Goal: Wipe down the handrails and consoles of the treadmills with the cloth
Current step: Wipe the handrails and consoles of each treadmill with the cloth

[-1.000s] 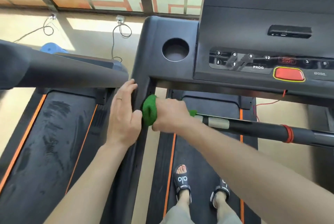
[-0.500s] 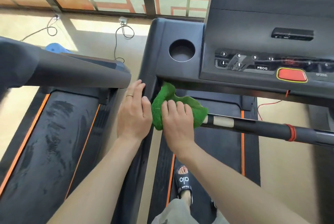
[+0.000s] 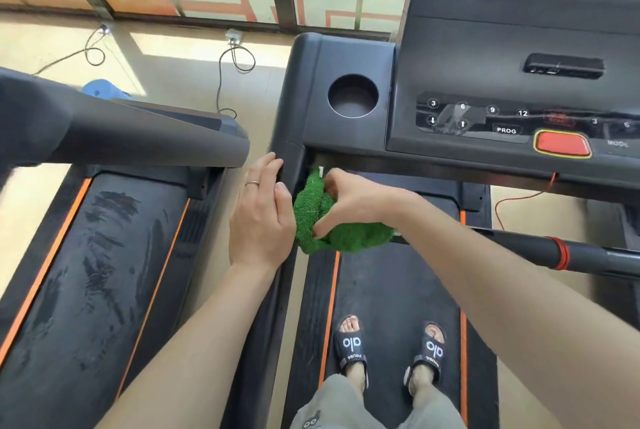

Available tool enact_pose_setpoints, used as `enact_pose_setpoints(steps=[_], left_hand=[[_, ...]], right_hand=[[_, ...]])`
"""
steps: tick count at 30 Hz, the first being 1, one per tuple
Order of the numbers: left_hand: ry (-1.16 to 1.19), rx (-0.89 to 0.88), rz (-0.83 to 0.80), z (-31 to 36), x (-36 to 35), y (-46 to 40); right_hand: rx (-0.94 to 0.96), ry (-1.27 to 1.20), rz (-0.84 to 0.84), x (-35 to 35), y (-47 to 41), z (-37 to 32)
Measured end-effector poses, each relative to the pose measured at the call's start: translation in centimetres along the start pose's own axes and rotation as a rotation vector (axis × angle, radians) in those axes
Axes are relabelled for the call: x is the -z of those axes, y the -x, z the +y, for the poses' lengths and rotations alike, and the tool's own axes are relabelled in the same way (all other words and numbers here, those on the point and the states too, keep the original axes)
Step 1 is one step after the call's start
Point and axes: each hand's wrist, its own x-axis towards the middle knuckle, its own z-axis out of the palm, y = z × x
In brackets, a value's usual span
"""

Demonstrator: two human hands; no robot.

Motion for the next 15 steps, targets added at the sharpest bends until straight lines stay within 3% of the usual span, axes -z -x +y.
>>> enact_pose_setpoints(steps=[3,9,12,15], left_hand=[[0.005,0.028,-0.004,0.2,0.1,0.0],[-0.019,0.017,-0.024,0.3,0.0,0.0],[-0.033,0.017,-0.019,0.3,0.1,0.0],[-0.052,0.004,-0.019,0.3,0.0,0.0]], right_hand=[[-0.021,0.451,0.023,-2.6,-2.3,-0.4],[0.079,0.632,0.632,-7.2,-2.9,0.9],[0.236,0.78,0.934,-9.1,-3.1,2.5],[0.35,0.824,1.109,-10.3,-3.2,3.4]])
